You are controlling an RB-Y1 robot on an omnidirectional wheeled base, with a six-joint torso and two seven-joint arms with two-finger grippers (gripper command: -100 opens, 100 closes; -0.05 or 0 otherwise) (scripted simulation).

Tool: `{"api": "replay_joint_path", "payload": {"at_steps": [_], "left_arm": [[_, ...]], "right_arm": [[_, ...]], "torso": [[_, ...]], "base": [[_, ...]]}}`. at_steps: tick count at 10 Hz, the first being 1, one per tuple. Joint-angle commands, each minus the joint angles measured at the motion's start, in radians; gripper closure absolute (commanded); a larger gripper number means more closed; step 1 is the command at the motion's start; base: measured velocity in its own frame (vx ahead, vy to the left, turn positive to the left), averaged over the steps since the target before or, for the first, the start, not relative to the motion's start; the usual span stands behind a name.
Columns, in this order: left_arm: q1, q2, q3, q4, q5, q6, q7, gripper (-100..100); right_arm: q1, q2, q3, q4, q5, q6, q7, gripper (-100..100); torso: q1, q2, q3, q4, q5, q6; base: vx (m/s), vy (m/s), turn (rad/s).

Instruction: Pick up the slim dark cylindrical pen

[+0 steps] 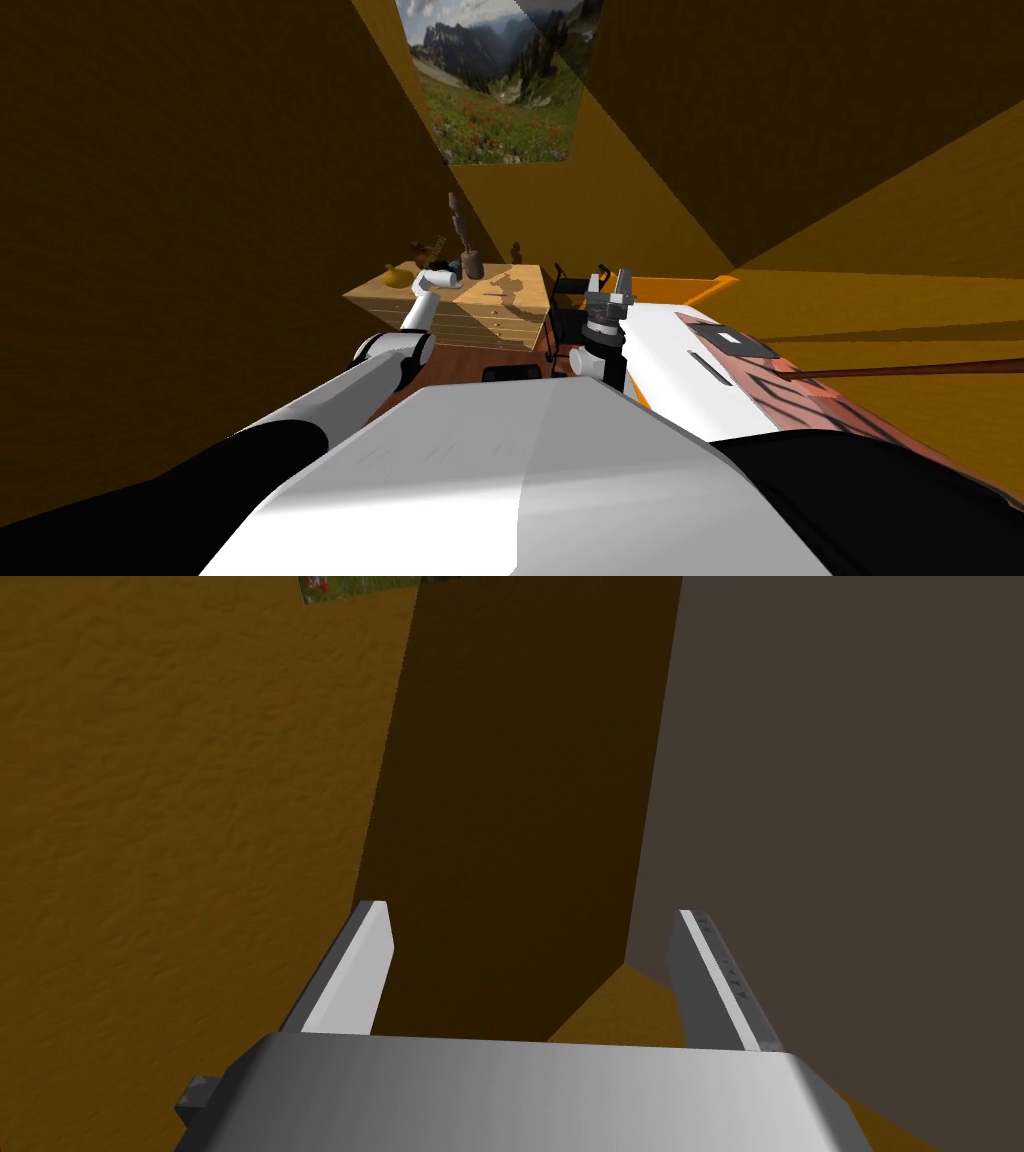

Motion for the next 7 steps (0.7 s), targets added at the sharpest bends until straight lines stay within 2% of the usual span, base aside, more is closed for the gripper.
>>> {"api": "replay_joint_path", "payload": {"at_steps": [1, 4, 5, 6, 7], "left_arm": [[-0.031, -0.004, 0.000, 0.049, 0.000, 0.041, -0.001, -100], [-0.119, -0.021, 0.001, 0.135, 0.008, 0.133, -0.010, -100], [-0.128, -0.021, 0.001, 0.174, 0.008, 0.158, -0.010, -100], [-0.128, -0.021, 0.001, 0.174, 0.008, 0.162, -0.010, -100], [-0.166, -0.033, 0.001, 0.200, 0.011, 0.213, -0.015, -100]], "right_arm": [[0.000, 0.000, 0.000, 0.000, 0.000, 0.000, 0.000, 0], [0.000, 0.000, 0.000, 0.000, 0.000, 0.000, 0.000, 0], [0.000, 0.000, 0.000, 0.000, 0.000, 0.000, 0.000, 0], [0.000, 0.000, 0.000, 0.000, 0.000, 0.000, 0.000, 0], [0.000, 0.000, 0.000, 0.000, 0.000, 0.000, 0.000, 0]], "torso": [[0.000, 0.000, 0.000, 0.000, 0.000, 0.000], [0.000, -0.001, 0.000, 0.000, 0.000, 0.000], [0.000, -0.001, -0.001, 0.000, 0.000, 0.000], [0.000, -0.001, -0.001, 0.000, 0.000, 0.000], [0.000, 0.000, 0.000, 0.000, 0.000, 0.000]], "base": [[0.017, 0.002, 0.013], [0.026, 0.002, 0.027], [0.031, 0.005, 0.015], [0.013, 0.001, 0.001], [0.026, 0.004, 0.043]]}}
